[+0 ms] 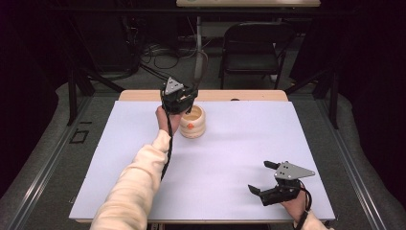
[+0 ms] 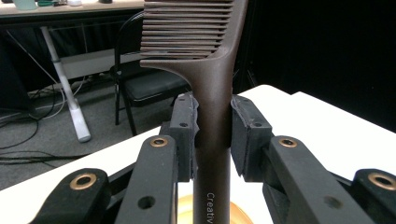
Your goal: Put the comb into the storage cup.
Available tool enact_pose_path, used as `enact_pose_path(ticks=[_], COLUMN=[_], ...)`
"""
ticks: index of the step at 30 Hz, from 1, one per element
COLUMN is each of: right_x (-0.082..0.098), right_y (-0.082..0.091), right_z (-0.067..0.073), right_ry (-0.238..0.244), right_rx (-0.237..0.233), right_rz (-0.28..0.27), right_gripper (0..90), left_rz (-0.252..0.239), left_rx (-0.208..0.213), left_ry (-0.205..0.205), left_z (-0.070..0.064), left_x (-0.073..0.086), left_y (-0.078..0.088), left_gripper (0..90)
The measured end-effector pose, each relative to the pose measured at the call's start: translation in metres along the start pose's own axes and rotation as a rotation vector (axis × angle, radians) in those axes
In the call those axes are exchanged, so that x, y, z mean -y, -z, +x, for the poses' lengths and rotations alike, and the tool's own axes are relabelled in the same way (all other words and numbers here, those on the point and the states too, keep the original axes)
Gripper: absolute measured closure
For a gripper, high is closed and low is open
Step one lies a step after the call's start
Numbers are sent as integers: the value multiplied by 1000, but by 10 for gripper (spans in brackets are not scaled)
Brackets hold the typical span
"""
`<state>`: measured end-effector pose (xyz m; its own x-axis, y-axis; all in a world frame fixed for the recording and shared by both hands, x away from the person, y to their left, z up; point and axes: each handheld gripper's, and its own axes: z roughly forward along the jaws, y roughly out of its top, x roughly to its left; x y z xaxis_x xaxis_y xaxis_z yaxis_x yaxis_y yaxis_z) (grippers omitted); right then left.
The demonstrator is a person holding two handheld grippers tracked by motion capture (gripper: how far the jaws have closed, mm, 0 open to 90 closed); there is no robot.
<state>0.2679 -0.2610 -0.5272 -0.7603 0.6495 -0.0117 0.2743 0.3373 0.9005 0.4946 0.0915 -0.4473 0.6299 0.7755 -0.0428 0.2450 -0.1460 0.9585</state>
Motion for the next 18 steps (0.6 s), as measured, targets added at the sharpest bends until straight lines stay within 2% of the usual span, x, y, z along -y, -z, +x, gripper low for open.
enact_pose_path(ticks=[18], right_x=[0], right_y=[0], right_z=[0], right_ry=[1], right_rx=[0], right_rz=[0], right_gripper=[0], left_rz=[9], left_rx=[14], left_ry=[6], left_z=[2], left_x=[8], left_y=[-2], left_gripper=[724])
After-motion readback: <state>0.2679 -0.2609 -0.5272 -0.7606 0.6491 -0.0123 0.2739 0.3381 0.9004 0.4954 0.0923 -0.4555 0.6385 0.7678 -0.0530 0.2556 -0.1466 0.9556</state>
